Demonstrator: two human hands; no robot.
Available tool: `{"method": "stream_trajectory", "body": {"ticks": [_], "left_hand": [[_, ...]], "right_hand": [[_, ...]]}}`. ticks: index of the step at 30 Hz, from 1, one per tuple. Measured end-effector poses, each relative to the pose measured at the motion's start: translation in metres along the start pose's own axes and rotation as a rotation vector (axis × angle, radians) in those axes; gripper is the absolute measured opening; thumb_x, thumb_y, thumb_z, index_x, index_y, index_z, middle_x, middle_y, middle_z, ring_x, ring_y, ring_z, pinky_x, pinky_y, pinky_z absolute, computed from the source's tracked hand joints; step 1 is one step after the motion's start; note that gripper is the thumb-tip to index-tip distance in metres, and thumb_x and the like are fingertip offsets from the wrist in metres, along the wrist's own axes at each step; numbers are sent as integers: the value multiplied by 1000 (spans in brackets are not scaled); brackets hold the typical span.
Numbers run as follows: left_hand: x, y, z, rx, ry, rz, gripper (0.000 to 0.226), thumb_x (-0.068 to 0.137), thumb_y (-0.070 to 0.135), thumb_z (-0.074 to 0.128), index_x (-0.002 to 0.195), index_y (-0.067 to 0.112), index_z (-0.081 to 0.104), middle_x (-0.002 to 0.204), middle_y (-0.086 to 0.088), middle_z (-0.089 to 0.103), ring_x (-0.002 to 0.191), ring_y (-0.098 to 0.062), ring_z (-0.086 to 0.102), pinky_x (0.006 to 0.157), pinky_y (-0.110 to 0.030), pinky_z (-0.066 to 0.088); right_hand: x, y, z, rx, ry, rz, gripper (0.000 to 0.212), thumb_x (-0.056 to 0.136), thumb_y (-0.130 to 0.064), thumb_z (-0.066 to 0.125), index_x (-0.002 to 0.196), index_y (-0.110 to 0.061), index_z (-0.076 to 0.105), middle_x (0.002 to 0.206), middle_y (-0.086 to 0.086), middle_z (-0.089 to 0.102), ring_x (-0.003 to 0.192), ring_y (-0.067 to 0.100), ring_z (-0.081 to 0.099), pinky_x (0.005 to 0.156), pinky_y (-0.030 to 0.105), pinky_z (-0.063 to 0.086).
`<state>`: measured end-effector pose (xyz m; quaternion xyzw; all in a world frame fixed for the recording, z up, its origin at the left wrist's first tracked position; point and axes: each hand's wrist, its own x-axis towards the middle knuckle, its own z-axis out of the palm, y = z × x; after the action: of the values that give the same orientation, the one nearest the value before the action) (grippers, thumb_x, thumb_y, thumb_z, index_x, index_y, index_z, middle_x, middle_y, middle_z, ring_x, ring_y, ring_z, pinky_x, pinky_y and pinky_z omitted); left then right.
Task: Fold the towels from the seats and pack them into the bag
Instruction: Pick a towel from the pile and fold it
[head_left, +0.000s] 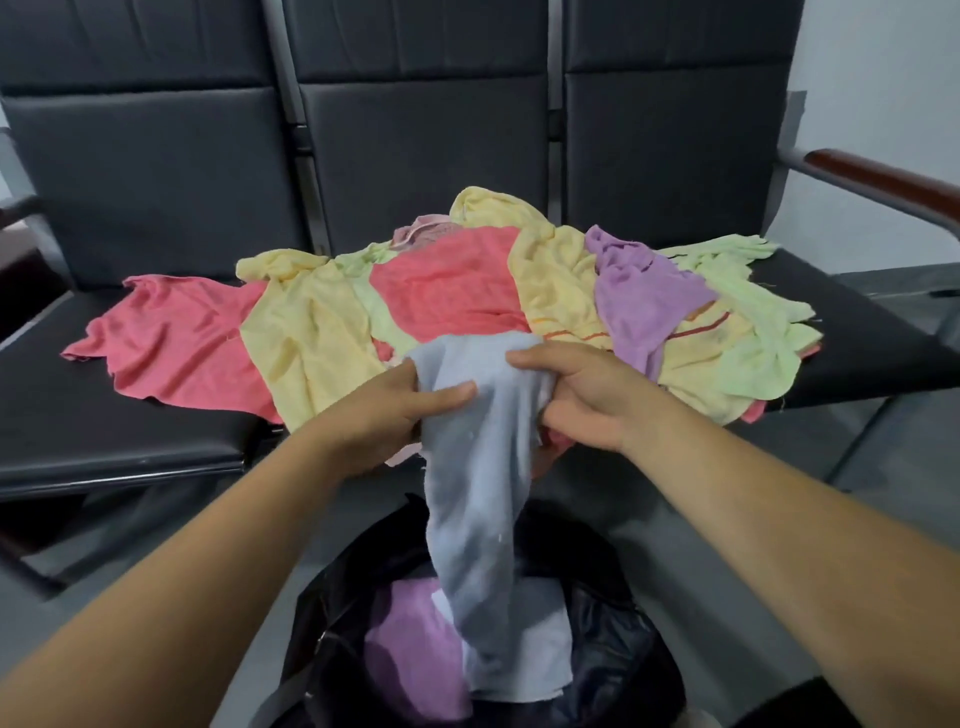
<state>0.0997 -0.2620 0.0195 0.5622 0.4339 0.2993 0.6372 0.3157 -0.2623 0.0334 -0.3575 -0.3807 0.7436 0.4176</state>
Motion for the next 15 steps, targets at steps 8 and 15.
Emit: {"method": "stream_trajectory", "body": {"ticks": [8, 15], "left_hand": [[-8, -1, 1, 133, 18, 0, 22, 90, 16, 73, 111, 10, 74, 110, -9, 76, 104, -23, 72, 93, -36, 56], [-12, 8, 11, -312, 197, 5, 32, 93, 21, 65, 124, 12, 68, 108, -7, 76, 90, -19, 72, 67, -25, 59]], "right_hand": [[8, -10, -18, -794, 402, -308, 20, 94, -25, 70, 110, -14, 66, 107, 4, 72, 101, 16, 68, 86, 34, 55], [0, -18, -25, 42, 192, 9, 21, 93, -18, 67, 110, -5, 67, 96, 8, 74, 89, 18, 73, 81, 30, 61]]}}
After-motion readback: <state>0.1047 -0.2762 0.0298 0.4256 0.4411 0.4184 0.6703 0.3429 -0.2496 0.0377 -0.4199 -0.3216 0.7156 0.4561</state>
